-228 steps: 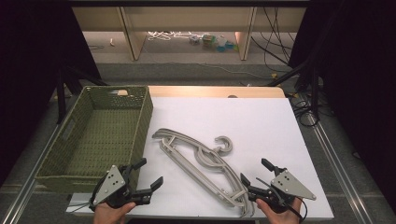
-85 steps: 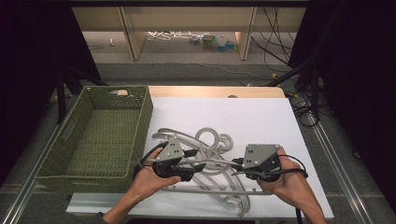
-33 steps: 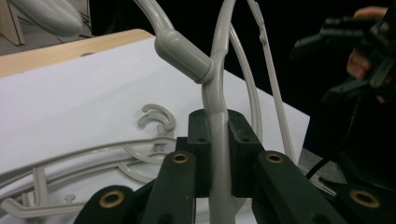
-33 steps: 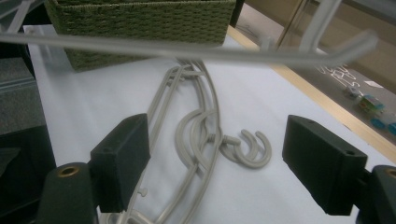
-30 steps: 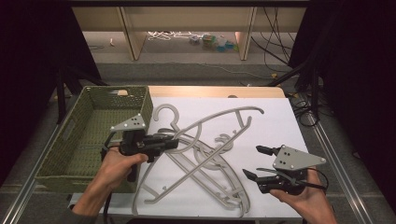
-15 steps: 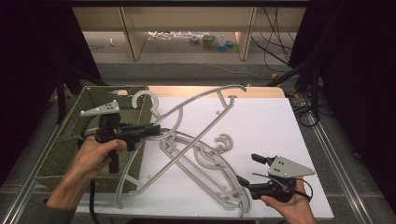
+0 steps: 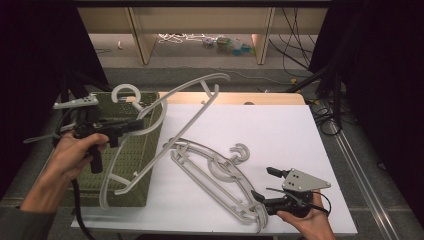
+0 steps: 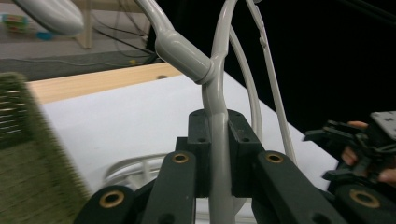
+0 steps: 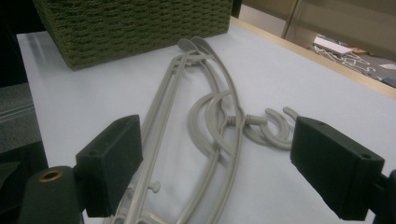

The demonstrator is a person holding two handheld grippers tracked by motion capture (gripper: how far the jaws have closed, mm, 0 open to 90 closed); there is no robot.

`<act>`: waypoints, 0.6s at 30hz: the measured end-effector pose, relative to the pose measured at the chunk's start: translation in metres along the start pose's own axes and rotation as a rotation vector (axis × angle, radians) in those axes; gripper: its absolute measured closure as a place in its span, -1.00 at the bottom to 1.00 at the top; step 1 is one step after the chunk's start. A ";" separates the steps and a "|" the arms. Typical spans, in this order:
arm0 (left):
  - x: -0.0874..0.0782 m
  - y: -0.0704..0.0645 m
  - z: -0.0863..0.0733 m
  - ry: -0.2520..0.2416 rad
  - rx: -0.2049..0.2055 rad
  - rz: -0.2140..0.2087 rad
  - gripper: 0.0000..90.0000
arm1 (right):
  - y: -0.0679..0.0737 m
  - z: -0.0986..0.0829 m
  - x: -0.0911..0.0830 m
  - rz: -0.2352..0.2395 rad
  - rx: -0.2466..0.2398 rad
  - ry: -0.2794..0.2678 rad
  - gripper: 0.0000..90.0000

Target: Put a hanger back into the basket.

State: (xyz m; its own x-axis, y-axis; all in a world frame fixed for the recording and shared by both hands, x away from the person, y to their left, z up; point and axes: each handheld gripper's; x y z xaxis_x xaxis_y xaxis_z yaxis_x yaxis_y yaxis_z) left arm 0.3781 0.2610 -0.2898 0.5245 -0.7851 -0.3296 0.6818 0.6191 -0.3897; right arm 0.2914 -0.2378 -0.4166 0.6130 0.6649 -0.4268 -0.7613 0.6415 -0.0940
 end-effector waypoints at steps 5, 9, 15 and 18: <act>-0.021 0.020 0.004 -0.024 -0.002 0.080 0.82 | -0.001 -0.001 0.001 -0.001 -0.001 0.000 -0.60; -0.035 0.036 0.005 -0.038 -0.002 0.141 0.82 | -0.001 -0.002 0.001 0.002 0.000 0.002 -0.60; -0.050 0.057 0.003 -0.014 0.024 0.248 0.82 | -0.001 -0.002 0.002 0.005 -0.012 0.018 -0.59; -0.057 0.069 0.000 -0.017 0.013 0.280 0.82 | -0.001 -0.002 0.002 0.009 -0.010 0.014 -0.59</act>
Point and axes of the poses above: each handheld gripper's, and its own axes: x roughly forward along the jaws, z roughly out of its top, y roughly to its left, and after that the axes turned 2 degrees about -z, right-handed
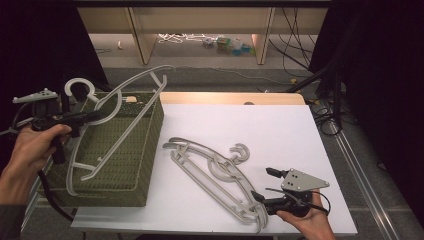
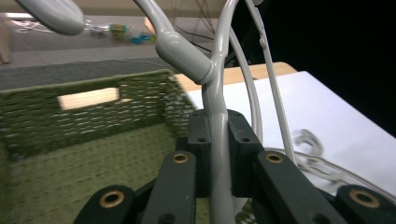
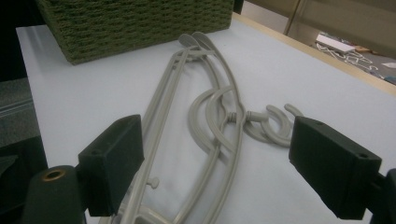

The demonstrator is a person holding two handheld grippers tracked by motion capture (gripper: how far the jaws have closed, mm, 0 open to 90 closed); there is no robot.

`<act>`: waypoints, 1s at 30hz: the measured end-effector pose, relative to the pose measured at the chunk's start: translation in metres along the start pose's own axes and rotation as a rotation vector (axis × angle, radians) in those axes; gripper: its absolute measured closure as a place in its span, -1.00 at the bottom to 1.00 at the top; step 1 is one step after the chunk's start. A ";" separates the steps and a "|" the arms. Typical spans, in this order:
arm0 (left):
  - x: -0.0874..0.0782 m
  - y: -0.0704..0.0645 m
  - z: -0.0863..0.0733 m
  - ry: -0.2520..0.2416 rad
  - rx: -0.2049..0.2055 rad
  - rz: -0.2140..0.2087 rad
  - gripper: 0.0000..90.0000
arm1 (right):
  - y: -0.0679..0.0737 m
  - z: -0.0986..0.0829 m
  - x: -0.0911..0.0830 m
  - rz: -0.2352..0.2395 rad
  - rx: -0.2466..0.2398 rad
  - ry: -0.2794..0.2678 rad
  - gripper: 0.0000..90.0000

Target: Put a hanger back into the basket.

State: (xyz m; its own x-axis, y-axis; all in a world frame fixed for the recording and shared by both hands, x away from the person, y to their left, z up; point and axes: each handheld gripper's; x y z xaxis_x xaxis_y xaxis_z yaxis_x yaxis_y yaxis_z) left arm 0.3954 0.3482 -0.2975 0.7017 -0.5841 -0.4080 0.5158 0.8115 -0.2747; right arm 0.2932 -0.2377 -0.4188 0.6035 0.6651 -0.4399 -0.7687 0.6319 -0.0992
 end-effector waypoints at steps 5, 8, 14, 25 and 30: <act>-0.005 0.019 -0.002 0.001 0.034 0.088 0.82 | 0.000 0.000 0.000 0.002 -0.001 -0.001 -0.59; -0.006 0.025 -0.002 0.005 0.047 0.120 0.82 | 0.000 0.000 0.000 0.004 -0.004 -0.002 -0.59; -0.002 0.044 -0.006 0.022 0.073 0.196 0.82 | 0.000 0.000 0.001 0.011 -0.008 0.001 -0.59; 0.012 0.057 -0.010 0.088 0.150 0.220 0.82 | 0.000 0.000 0.001 0.011 -0.007 -0.005 -0.59; 0.013 0.063 -0.016 0.107 0.197 0.238 0.82 | 0.000 0.000 0.000 0.015 -0.007 0.003 -0.59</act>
Point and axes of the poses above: each handheld gripper's, and its own axes: x roughly forward along the jaws, z roughly out of its top, y roughly to its left, and after that the axes turned 2 degrees about -z, right-handed
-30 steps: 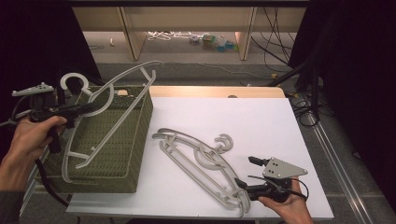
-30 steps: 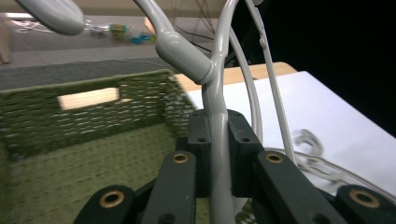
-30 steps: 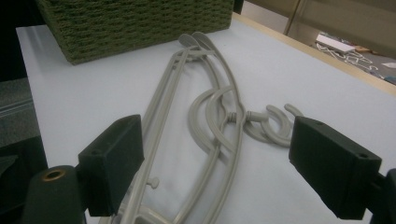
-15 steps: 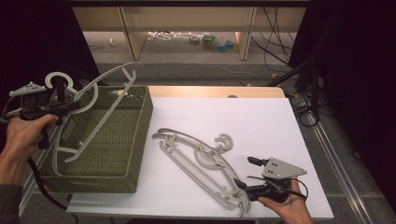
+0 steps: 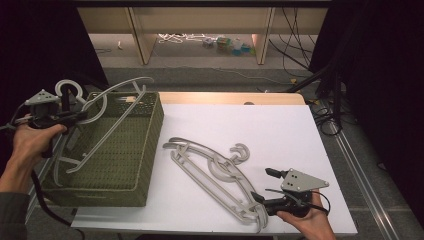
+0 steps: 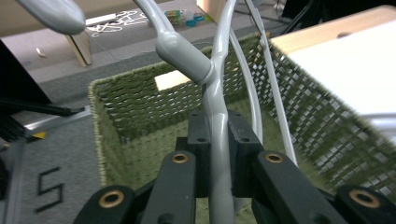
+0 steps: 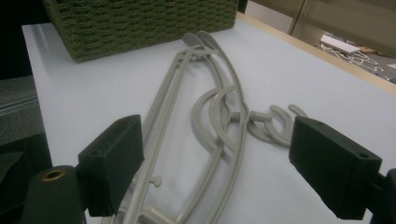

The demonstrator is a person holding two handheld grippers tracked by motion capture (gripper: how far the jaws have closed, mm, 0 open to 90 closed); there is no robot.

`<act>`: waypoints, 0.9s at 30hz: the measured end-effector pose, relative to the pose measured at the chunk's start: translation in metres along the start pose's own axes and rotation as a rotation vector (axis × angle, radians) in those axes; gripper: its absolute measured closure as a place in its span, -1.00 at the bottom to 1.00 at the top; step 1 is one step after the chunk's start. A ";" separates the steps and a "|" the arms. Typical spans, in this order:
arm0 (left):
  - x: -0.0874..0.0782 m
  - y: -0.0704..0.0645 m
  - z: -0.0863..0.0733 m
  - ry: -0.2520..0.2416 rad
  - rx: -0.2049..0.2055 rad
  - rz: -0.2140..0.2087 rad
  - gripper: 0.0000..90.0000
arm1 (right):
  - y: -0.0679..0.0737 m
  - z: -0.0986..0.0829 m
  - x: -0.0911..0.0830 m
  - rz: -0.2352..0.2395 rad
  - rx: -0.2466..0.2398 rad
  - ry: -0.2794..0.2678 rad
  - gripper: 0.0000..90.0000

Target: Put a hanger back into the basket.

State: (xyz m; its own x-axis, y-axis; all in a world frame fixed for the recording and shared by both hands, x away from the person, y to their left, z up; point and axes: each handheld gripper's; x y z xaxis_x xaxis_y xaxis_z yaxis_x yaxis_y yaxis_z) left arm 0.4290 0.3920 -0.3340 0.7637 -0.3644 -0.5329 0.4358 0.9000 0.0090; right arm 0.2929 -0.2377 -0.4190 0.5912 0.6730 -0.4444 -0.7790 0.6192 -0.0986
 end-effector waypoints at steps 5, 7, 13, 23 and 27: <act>0.001 0.005 -0.010 0.012 -0.007 0.017 0.81 | 0.000 0.000 0.001 0.000 -0.004 -0.001 -0.59; 0.001 0.006 -0.010 0.009 0.006 0.010 0.81 | 0.001 0.000 0.002 -0.002 -0.005 -0.005 -0.59; 0.007 0.003 -0.012 0.047 0.057 0.021 0.81 | 0.000 0.000 0.002 -0.003 -0.005 -0.007 -0.59; 0.012 0.003 -0.020 0.092 0.065 -0.021 0.81 | 0.000 -0.001 0.001 0.000 -0.005 -0.001 -0.58; 0.016 0.010 -0.029 0.141 0.086 -0.024 0.81 | 0.000 0.000 0.001 0.008 -0.007 0.008 -0.58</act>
Point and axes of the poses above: each handheld gripper's, and its own axes: x roughly forward along the jaws, z roughly out of its top, y roughly to its left, and after that the axes turned 2 degrees about -z, right-handed
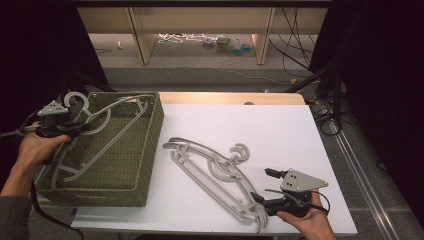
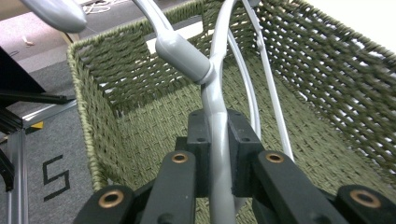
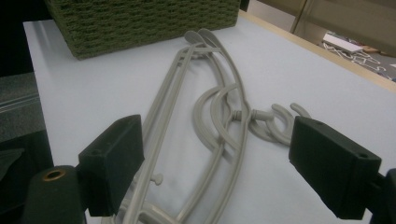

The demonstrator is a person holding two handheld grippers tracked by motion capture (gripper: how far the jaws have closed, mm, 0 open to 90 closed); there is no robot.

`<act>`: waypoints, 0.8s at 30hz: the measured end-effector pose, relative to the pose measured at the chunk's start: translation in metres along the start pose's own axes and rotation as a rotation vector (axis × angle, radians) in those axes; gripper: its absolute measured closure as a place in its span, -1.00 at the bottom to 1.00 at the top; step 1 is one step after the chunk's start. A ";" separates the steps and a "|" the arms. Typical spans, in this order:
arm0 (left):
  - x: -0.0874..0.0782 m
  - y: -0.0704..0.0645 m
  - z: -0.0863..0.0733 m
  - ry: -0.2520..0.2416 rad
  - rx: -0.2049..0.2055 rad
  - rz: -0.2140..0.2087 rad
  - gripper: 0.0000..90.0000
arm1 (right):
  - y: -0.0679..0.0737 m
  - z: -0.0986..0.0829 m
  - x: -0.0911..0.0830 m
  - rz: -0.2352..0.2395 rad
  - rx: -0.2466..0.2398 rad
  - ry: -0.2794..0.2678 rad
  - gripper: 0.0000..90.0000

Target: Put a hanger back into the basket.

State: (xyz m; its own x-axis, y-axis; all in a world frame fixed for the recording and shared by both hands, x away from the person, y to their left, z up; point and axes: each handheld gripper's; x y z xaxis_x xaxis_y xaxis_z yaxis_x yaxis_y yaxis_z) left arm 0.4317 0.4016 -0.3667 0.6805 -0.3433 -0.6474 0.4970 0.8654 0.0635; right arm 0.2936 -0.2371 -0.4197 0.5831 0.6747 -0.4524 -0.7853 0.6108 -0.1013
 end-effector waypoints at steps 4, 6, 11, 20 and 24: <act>0.014 -0.003 -0.006 -0.021 -0.059 0.001 0.81 | 0.000 0.000 0.000 0.001 0.002 0.004 -0.58; 0.015 0.002 -0.011 -0.024 -0.067 0.004 0.81 | 0.000 0.000 0.000 0.001 0.002 0.005 -0.58; 0.021 0.002 -0.017 0.006 -0.069 0.001 0.79 | 0.000 -0.001 0.002 -0.006 0.003 -0.004 -0.58; 0.035 -0.005 -0.016 0.022 -0.089 0.015 0.65 | 0.000 0.000 0.000 0.000 0.003 0.000 -0.58; 0.024 -0.003 -0.013 0.019 -0.071 0.036 0.56 | 0.000 0.000 -0.001 0.001 0.003 0.000 -0.58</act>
State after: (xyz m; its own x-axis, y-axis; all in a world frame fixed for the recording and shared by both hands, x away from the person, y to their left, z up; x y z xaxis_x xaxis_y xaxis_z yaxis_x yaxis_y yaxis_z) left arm 0.4396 0.3955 -0.3919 0.6870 -0.3048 -0.6597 0.4322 0.9012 0.0337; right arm 0.2934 -0.2379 -0.4198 0.5821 0.6757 -0.4523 -0.7856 0.6109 -0.0983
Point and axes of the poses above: each handheld gripper's, and its own axes: x roughly forward along the jaws, z roughly out of its top, y roughly to its left, and after that the axes turned 2 degrees about -z, right-handed
